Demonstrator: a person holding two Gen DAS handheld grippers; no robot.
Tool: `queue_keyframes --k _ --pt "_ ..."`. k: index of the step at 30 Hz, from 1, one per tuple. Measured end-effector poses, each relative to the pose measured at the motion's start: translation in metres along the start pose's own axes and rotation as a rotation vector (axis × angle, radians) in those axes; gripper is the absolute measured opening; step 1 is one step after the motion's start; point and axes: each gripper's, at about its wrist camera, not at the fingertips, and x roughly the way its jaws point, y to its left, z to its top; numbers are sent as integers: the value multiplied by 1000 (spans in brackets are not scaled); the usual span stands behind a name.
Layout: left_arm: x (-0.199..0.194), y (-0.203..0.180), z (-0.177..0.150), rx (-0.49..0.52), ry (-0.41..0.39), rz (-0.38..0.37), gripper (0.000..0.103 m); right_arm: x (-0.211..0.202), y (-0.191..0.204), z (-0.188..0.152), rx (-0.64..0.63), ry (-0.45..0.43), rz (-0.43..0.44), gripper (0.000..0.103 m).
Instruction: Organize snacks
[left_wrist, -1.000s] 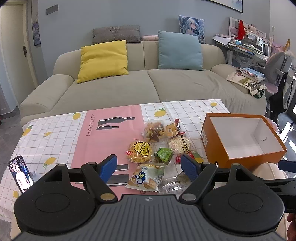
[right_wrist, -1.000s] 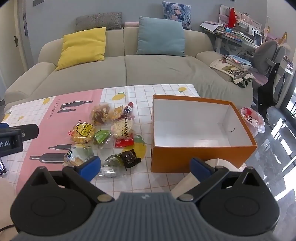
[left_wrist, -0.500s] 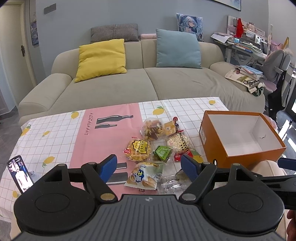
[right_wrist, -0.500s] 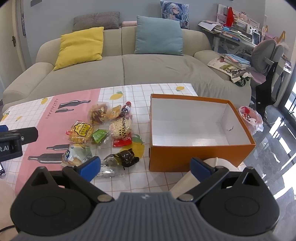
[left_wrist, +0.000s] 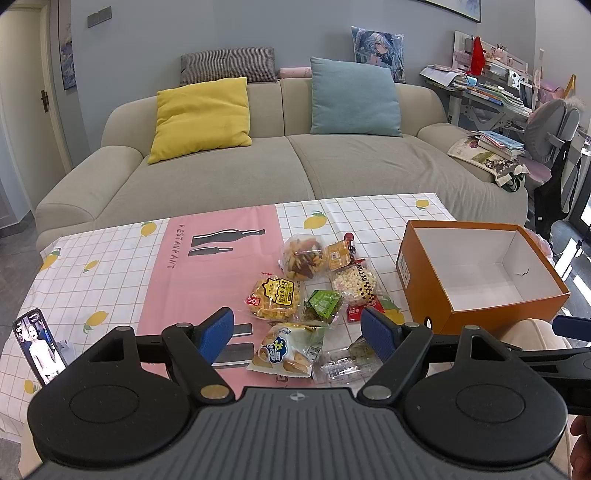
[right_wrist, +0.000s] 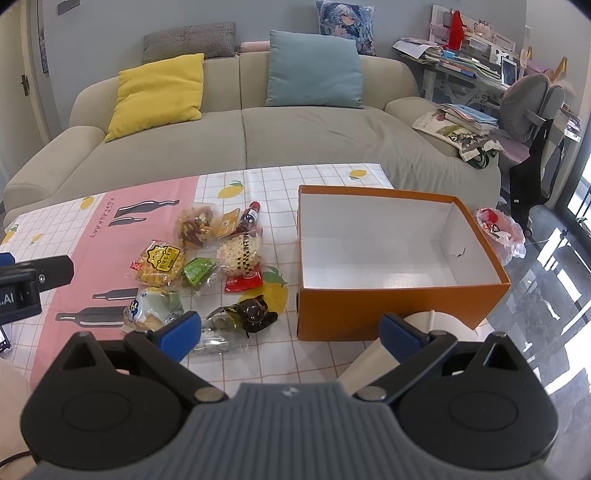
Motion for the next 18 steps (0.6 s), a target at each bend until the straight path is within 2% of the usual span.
queue_keyframes --k 18 --pt "0 -1 -2 0 7 -2 92 4 0 0 11 14 -3 100"
